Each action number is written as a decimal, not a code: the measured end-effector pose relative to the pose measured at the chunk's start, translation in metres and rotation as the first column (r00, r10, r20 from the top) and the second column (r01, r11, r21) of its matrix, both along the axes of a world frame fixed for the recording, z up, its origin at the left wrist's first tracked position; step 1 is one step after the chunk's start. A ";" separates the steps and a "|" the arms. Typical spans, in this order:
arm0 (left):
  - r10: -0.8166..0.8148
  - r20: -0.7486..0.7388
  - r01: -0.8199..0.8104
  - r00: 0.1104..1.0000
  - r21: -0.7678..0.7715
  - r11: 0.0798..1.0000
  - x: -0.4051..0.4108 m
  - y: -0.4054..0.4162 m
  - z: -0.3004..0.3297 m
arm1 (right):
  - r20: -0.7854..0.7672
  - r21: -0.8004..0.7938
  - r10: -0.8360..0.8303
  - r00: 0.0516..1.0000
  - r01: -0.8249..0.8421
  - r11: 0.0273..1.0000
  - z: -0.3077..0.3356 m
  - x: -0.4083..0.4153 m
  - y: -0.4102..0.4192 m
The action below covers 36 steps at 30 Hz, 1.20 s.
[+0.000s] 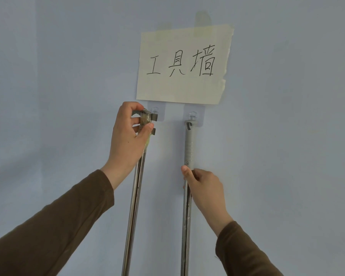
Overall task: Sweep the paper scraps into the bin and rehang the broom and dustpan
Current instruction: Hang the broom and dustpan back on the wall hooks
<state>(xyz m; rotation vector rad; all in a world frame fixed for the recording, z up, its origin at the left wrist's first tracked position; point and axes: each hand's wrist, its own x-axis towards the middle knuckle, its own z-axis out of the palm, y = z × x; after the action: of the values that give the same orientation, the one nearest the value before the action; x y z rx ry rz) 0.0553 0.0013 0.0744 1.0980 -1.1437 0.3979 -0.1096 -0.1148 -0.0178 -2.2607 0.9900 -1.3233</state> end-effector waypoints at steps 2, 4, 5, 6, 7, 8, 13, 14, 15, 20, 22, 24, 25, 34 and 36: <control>0.009 0.004 -0.009 1.000 0.000 1.000 0.002 -0.001 0.000 | -0.130 -0.082 -0.080 0.988 0.070 0.994 0.005 -0.002 -0.001; 0.012 0.009 -0.012 1.000 -0.005 1.000 0.002 -0.002 0.000 | -0.240 -0.169 -0.183 0.954 0.144 0.975 0.007 -0.003 -0.001; 0.014 0.013 -0.014 1.000 -0.006 1.000 0.002 -0.003 0.000 | -0.273 -0.201 -0.225 0.935 0.173 0.964 0.008 -0.003 -0.001; 0.017 0.014 -0.017 1.000 -0.005 1.000 0.002 -0.004 0.000 | -0.296 -0.223 -0.255 0.921 0.193 0.956 0.007 -0.003 -0.003; 0.020 0.013 -0.020 1.000 -0.006 1.000 0.003 -0.005 0.000 | -0.310 -0.238 -0.276 0.910 0.207 0.949 0.006 -0.003 -0.003; 0.020 0.011 -0.020 1.000 -0.011 1.000 0.003 -0.007 0.001 | -0.317 -0.248 -0.291 0.903 0.217 0.944 0.006 -0.003 -0.004; 0.016 -0.013 -0.016 1.000 -0.053 0.998 0.004 -0.015 0.000 | -0.325 -0.278 -0.322 0.889 0.236 0.931 0.006 -0.004 -0.006; 0.016 -0.031 -0.017 0.999 -0.060 0.998 0.003 -0.017 0.000 | -0.324 -0.276 -0.319 0.890 0.234 0.932 0.006 -0.004 -0.006; 0.008 -0.055 -0.012 0.998 -0.070 0.997 0.002 -0.019 0.001 | -0.322 -0.272 -0.313 0.893 0.230 0.934 0.006 -0.004 -0.007; -0.019 -0.105 0.006 0.994 -0.115 0.993 -0.003 -0.035 0.009 | -0.307 -0.253 -0.287 0.908 0.213 0.944 0.004 -0.002 -0.009; 0.003 -0.098 -0.013 0.995 -0.102 0.995 -0.006 -0.043 0.011 | -0.303 -0.248 -0.283 0.910 0.212 0.945 0.004 -0.002 -0.010; 0.015 -0.109 -0.024 0.994 -0.086 0.996 -0.009 -0.052 0.010 | -0.297 -0.239 -0.275 0.914 0.208 0.948 0.004 -0.002 -0.009; 0.018 -0.113 -0.027 0.993 -0.080 0.996 -0.010 -0.056 0.009 | -0.295 -0.236 -0.272 0.916 0.206 0.950 0.004 -0.002 -0.009; 0.058 -0.168 -0.070 0.984 -0.061 0.996 -0.003 -0.066 -0.011 | -0.287 -0.244 -0.273 0.918 0.206 0.948 0.002 -0.001 -0.010; 0.058 -0.181 -0.070 0.982 -0.059 0.996 -0.001 -0.065 -0.015 | -0.276 -0.238 -0.266 0.924 0.202 0.950 0.001 0.000 -0.011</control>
<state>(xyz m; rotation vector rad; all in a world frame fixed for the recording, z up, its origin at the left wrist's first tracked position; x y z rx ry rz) 0.0538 -0.0641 0.0590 1.0925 -0.9323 0.3758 -0.1099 -0.1256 -0.0164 -2.6309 1.3201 -1.2392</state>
